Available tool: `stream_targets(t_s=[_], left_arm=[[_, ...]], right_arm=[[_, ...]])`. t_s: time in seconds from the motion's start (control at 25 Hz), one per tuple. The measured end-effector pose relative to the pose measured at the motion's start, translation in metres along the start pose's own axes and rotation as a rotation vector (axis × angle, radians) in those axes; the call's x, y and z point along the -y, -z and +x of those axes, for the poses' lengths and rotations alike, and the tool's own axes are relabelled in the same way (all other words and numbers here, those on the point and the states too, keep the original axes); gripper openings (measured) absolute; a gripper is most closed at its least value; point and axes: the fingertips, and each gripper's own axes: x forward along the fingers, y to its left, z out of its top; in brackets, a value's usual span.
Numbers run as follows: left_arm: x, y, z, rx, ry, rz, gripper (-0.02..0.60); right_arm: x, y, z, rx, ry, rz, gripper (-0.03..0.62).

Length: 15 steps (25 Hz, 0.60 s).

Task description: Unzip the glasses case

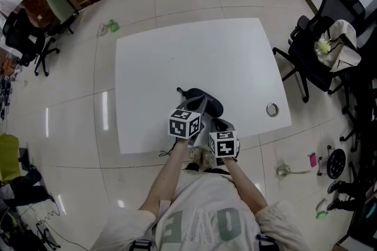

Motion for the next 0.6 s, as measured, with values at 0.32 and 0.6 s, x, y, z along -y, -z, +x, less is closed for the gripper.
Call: stream_targets(t_s=[0.32,0.6], left_arm=[[0.006,-0.001,0.002,-0.012,-0.001,0.027,0.003],[0.005,0.0,0.004,-0.019,0.007,0.015,0.003]], right_arm=[[0.001,-0.005,-0.005,0.035,0.006,-0.049,-0.002],[0.002,-0.01,-0.003,0.068,0.029,-0.065,0.0]])
